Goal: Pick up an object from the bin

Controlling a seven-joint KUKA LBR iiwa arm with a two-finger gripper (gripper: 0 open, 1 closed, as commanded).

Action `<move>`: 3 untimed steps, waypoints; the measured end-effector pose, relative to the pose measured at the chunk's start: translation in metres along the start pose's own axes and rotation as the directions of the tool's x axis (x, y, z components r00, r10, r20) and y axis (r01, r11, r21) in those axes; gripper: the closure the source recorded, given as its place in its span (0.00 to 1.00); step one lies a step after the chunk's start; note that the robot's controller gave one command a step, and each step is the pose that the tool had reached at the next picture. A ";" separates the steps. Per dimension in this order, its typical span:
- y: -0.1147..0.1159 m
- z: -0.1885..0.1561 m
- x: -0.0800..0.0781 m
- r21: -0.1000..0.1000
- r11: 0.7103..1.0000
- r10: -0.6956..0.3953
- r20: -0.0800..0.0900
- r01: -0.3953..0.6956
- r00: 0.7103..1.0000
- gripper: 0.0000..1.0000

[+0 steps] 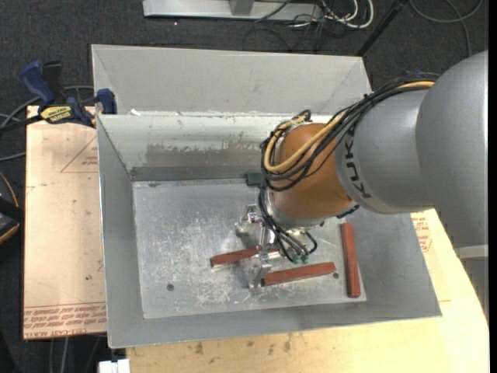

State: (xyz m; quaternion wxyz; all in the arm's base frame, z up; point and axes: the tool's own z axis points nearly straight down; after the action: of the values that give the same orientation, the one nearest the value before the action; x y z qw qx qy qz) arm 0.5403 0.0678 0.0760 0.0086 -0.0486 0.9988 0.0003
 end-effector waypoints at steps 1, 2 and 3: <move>-0.003 -0.001 -0.003 -0.002 0.999 0.036 -0.009 -0.036 0.999 0.00; 0.000 -0.005 -0.005 -0.001 1.000 0.003 -0.003 -0.003 1.000 1.00; 0.000 -0.005 -0.005 -0.002 1.000 0.003 -0.003 -0.003 1.000 1.00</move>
Offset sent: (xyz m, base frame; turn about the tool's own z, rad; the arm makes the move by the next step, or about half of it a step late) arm 0.0000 0.0000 0.0000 0.0000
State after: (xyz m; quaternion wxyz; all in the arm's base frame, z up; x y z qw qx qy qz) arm 0.5451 0.0682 0.0809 0.0070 -0.0469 0.9989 0.0011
